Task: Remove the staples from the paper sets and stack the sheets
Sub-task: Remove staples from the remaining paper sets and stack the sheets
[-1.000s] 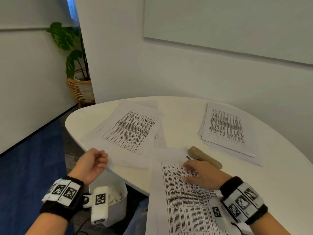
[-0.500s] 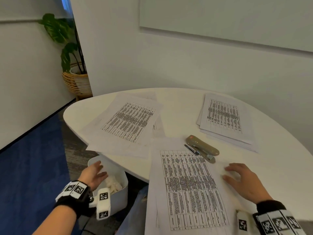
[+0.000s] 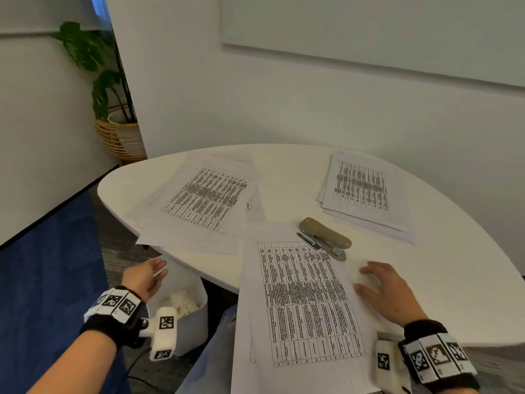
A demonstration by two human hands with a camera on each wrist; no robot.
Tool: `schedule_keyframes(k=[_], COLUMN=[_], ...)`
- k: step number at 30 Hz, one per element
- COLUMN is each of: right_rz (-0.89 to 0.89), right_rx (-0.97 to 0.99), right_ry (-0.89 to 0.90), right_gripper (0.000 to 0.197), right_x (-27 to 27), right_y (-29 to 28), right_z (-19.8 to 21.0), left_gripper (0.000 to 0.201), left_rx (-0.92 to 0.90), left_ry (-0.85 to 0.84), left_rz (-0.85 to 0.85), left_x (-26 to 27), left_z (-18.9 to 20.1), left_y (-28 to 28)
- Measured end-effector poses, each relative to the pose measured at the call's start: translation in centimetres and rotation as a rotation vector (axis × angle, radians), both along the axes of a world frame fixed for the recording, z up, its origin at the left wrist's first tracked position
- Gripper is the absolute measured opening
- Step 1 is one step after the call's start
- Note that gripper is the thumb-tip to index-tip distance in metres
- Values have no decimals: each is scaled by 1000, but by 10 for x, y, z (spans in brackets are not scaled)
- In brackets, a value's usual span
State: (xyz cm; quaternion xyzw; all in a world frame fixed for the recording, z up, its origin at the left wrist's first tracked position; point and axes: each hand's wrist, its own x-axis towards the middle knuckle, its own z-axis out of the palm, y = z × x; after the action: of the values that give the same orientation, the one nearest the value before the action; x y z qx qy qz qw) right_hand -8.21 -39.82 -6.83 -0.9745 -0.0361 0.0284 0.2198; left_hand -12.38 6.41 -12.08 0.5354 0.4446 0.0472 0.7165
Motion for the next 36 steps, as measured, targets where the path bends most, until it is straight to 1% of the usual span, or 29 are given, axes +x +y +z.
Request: schedule_keyframes(k=[3, 5, 7, 8, 11, 15, 17, 18, 20, 22, 24, 26, 27, 29, 31, 33, 34, 36], right_rz=[1, 4, 3, 3, 5, 8, 10, 14, 28, 45, 72, 99, 106, 110, 109, 112, 123, 152], right_rx=[0, 5, 1, -4, -19, -20, -20, -24, -36, -38, -43, -39, -22, 13, 32, 11, -25, -128], right_ry=[0, -5, 4, 12, 23, 25, 29, 38, 78, 128, 136, 84, 54, 27, 31, 32, 39, 55], right_gripper=[37, 38, 39, 39, 41, 41, 41, 41, 41, 41, 43, 47, 49, 54, 61, 63, 61, 48], right_x=[-3, -4, -5, -5, -6, -7, -7, -7, -5, -2, 1, 7, 10, 17, 26, 34, 38, 45], right_y=[2, 3, 4, 4, 3, 4, 5, 6, 6, 6, 10, 19, 24, 36, 45, 52, 55, 62], right_z=[1, 2, 3, 4, 5, 7, 8, 10, 14, 22, 33, 43, 47, 54, 58, 61, 62, 61], left_gripper=[24, 19, 27, 30, 22, 6, 17, 19, 18, 16, 16, 22, 28, 36, 40, 41, 43, 51], left_rx=[96, 82, 53, 66, 147, 259, 330, 375, 497, 588, 594, 510, 467, 421, 407, 423, 454, 538], left_ry=[94, 153, 202, 222, 247, 217, 215, 226, 271, 297, 293, 246, 215, 154, 112, 83, 69, 40], left_rz=[-49, -173, -288, -327, -348, -326, -319, -353, -532, -778, -998, -1128, -1152, -1142, -1111, -1066, -1046, -1021], left_x=[5, 8, 10, 12, 18, 18, 15, 13, 7, 0, -10, -17, -19, -20, -20, -19, -20, -20], left_z=[-3, -6, -7, -4, -4, -3, 1, 6, 15, 27, 42, 58, 64, 70, 70, 67, 65, 61], left_y=[6, 7, 5, 2, 0, 2, 1, -1, -9, -21, -40, -62, -72, -89, -102, -111, -115, -123])
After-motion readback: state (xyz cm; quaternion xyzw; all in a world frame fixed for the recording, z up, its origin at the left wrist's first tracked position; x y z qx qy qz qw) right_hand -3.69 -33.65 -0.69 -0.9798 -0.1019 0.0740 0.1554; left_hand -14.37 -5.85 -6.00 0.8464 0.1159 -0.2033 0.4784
